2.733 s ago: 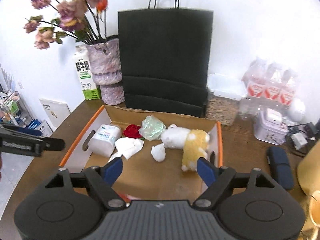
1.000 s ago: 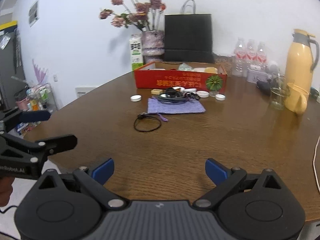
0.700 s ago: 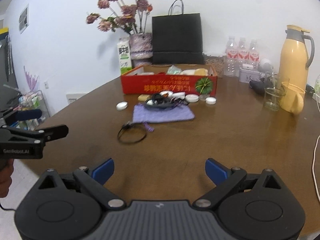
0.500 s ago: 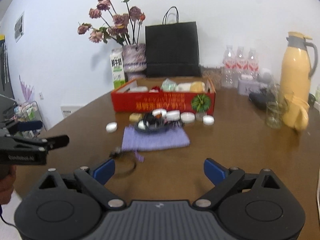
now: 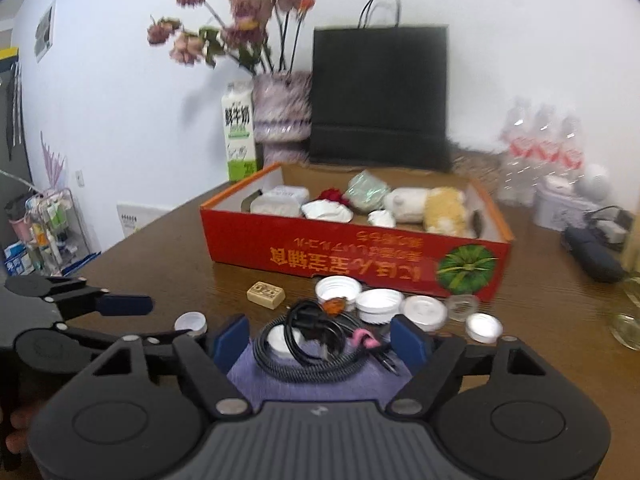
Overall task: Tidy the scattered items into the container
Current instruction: 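Grasp a white bottle cap with left tool while right tool grasps the black cable, then carry the cap with left tool while right tool carries the cable into the box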
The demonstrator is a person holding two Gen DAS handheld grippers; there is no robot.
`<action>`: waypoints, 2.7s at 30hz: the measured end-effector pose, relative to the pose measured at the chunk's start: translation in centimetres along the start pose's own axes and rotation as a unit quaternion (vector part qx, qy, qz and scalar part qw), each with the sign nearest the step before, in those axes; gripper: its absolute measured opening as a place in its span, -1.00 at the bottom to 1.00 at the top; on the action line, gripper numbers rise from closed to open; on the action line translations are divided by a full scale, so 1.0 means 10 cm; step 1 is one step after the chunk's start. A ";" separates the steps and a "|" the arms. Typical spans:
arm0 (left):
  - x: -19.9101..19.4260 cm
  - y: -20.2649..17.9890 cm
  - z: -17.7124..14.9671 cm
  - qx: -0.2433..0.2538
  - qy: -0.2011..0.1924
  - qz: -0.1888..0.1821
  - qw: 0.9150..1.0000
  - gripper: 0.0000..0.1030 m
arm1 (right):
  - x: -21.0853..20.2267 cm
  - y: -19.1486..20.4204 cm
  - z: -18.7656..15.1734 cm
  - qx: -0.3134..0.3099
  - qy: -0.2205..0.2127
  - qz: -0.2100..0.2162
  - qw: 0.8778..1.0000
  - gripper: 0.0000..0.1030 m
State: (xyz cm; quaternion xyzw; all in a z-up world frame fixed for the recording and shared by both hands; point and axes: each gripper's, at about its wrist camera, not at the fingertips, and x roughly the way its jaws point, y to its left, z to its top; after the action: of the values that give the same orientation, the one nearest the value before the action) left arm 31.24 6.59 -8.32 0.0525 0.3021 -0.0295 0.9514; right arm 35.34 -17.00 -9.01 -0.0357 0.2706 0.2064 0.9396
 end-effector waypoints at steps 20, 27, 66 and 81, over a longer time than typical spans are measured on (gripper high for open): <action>0.17 0.13 0.00 -0.054 0.013 -0.040 0.998 -0.43 | 0.36 -0.01 -0.02 0.016 -0.016 0.020 1.000 -0.27; -0.11 0.19 0.09 -0.088 -0.005 -0.052 0.995 -0.43 | -0.09 -0.02 0.12 0.044 -0.073 0.022 0.996 -0.27; -1.78 -0.14 -0.26 -0.099 -0.040 -0.057 0.993 -0.42 | -2.06 0.22 -0.66 0.049 -0.107 -0.027 0.993 -0.27; -0.35 0.36 1.05 -0.064 -0.013 -0.044 0.997 -0.42 | -0.84 -0.30 0.51 0.035 -0.101 0.023 0.994 -0.27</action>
State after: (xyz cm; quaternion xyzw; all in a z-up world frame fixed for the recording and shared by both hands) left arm 34.70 9.01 2.47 -0.0218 0.2925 -0.0524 0.9546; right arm 32.57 -21.90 -0.43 0.0245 0.1824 0.2206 0.9578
